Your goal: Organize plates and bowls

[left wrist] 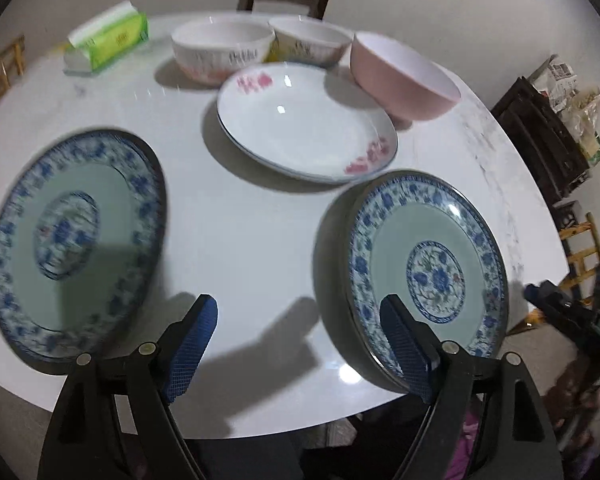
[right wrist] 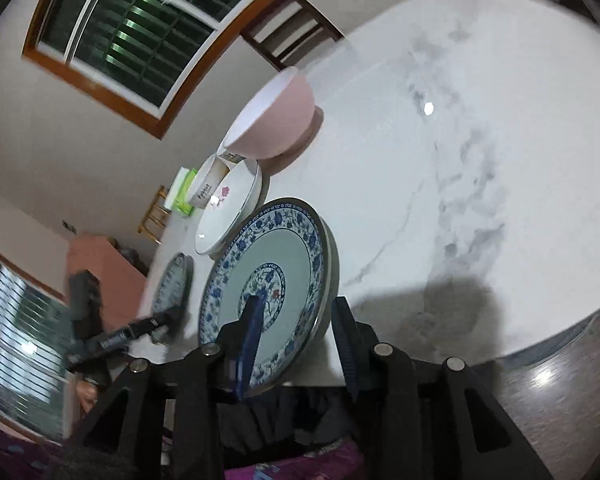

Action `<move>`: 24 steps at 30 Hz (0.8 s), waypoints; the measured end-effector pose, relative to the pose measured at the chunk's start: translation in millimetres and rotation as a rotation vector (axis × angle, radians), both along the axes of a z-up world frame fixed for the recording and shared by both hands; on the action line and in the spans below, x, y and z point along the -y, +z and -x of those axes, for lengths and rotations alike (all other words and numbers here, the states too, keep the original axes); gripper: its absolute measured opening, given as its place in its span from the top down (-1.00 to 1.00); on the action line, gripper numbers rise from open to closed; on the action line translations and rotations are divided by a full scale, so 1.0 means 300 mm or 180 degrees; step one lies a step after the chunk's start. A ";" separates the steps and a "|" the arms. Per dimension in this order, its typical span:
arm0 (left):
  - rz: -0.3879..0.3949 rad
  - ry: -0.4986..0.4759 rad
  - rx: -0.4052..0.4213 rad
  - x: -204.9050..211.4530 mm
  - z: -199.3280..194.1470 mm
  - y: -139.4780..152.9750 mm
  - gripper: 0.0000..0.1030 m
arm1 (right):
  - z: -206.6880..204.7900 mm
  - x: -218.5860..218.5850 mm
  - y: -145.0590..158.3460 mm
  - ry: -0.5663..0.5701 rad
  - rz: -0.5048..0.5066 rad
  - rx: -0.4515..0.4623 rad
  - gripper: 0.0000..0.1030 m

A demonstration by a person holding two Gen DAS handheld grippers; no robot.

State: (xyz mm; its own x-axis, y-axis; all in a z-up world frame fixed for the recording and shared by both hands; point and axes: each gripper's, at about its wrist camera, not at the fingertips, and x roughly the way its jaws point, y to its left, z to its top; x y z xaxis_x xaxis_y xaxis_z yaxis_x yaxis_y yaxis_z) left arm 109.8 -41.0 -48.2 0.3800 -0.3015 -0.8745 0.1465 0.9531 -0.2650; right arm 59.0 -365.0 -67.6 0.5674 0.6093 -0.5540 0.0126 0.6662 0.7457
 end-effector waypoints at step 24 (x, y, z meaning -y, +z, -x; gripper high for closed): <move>-0.0232 -0.0326 -0.0056 0.117 -0.035 -0.060 0.27 | -0.153 -0.126 -0.087 0.0352 0.0117 -0.0197 0.57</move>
